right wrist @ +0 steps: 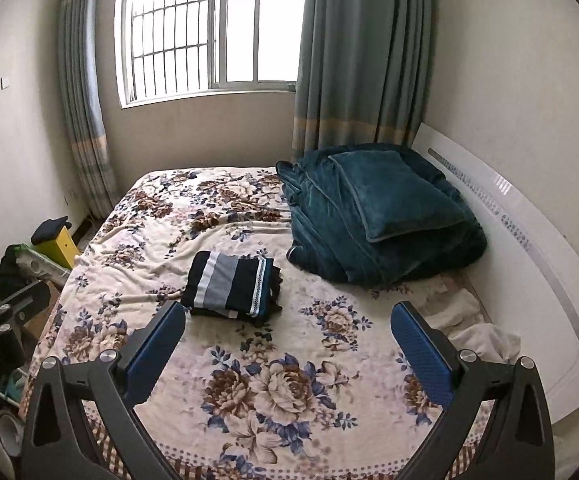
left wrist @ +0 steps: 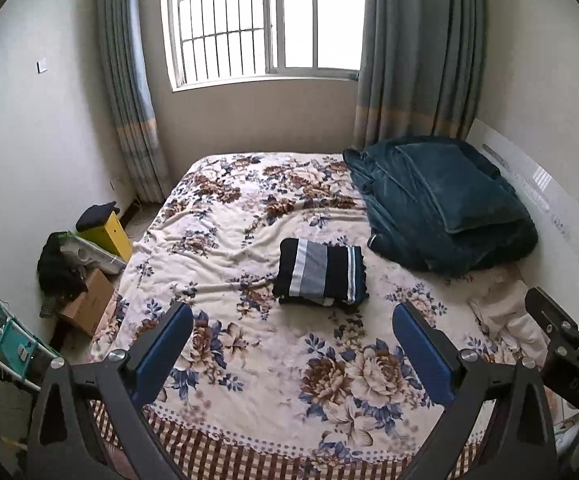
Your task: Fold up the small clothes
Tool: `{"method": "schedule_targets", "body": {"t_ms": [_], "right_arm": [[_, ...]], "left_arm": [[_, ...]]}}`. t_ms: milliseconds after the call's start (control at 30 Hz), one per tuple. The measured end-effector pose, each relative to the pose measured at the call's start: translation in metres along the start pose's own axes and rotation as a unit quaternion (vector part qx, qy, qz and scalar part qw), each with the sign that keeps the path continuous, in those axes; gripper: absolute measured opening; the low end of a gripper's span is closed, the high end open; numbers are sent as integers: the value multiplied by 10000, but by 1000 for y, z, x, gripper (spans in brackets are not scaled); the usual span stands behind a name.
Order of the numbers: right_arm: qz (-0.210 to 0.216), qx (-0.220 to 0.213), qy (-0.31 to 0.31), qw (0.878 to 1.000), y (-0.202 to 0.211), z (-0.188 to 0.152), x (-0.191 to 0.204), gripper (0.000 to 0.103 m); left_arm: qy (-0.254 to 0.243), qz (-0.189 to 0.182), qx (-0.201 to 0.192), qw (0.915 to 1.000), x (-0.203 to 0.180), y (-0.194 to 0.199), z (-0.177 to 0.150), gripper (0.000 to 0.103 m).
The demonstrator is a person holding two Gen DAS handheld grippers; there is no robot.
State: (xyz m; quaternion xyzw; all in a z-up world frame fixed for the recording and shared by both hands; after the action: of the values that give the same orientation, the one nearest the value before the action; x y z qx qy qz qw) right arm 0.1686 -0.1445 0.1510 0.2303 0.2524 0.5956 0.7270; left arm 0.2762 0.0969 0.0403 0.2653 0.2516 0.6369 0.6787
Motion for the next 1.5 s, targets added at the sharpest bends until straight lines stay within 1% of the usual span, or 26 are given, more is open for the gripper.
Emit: {"method": "schedule_targets", "body": {"t_ms": [133,367,767,1500], "right_arm": [[52,6,34,10000,3,0,1,103],[83,66,58,9999,3,-4,1,103],[109,91,76,9999,0,-4,-1,103],[75,113,74,9999,1,-7,1,103]], "left_arm": [[-13,20,-29,10000,-2,3,-1,102],[62,-5,96,9999,2,4,-5,102],[22,78,77,9999,-2,7,-9,102],[-65,118,70,9999,-5,-6,-2,102]]}}
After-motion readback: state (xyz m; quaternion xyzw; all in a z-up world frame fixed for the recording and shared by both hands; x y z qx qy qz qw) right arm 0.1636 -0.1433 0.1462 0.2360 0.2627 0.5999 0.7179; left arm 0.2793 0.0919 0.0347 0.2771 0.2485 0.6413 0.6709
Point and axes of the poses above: each gripper's, at about its wrist camera, not at the fingertips, and y roughly against the way its jaws point, x to its left, z to its top, the point moved 3 cm from there along -y, roughly the way its jaws point, and after that the axes turned 1 degree about y, right-handed, at the moved point
